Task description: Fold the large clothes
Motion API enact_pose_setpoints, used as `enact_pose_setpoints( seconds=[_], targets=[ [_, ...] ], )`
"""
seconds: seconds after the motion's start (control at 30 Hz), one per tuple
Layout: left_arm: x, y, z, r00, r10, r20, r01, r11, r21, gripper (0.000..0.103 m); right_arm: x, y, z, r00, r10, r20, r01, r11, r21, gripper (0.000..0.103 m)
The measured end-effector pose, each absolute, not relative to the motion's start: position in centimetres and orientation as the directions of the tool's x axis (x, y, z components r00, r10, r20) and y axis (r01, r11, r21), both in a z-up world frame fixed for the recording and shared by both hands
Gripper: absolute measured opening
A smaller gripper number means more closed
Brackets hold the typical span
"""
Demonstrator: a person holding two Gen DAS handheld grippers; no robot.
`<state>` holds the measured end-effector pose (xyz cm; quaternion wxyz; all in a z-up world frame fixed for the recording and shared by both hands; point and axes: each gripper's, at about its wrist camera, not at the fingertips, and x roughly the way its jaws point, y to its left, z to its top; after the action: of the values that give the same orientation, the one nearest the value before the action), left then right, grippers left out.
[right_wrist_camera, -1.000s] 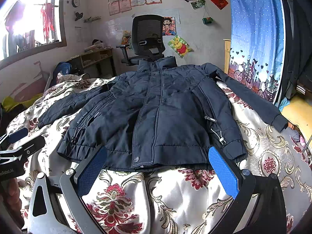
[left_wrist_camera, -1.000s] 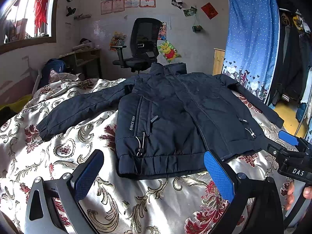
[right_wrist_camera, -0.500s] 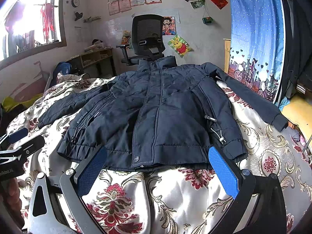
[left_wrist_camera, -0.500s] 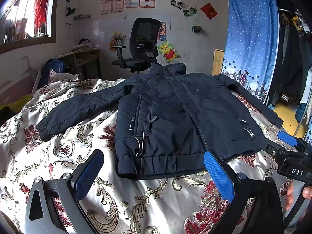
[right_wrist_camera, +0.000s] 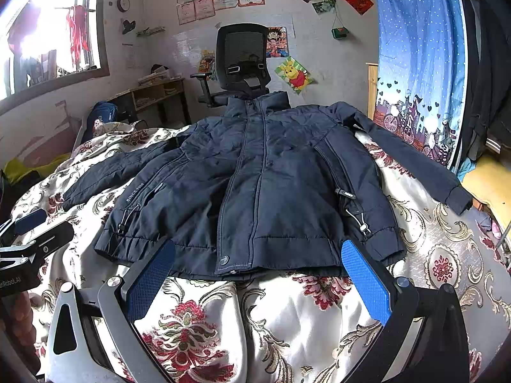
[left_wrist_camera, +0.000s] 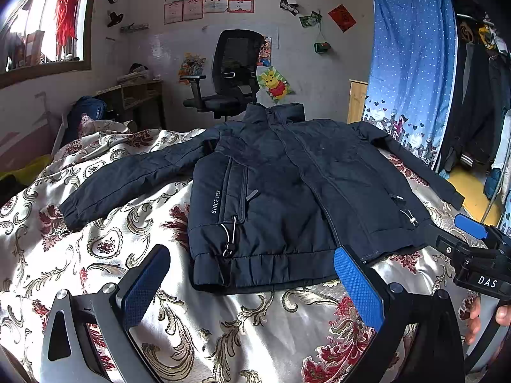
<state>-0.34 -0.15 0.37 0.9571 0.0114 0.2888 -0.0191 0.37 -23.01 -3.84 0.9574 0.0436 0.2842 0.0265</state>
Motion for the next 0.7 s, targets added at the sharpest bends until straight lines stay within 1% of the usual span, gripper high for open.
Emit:
enact_pose_setpoints(
  seconds=[0.2,0.6,0.7],
  targets=[
    [-0.4,-0.1,0.4,0.832,-0.030,-0.554,0.044,0.999,0.012,0.103,0.9,-23.6,-4.8,0.834,0.079,-0.547,-0.035,0.995,0.090,0.102],
    [1.3,0.6,1.0,0.830,-0.016,-0.558,0.025,1.000,0.009,0.103,1.1,-23.0,-3.7,0.830,0.068,-0.554,-0.022,0.996,0.089,0.102],
    [2.5,1.3,1.6,0.823,-0.013,-0.568,0.019,1.000,0.004,0.103,2.1,-22.6,-2.7,0.829,0.048,-0.558,-0.017,0.998,0.061,0.102]
  ],
)
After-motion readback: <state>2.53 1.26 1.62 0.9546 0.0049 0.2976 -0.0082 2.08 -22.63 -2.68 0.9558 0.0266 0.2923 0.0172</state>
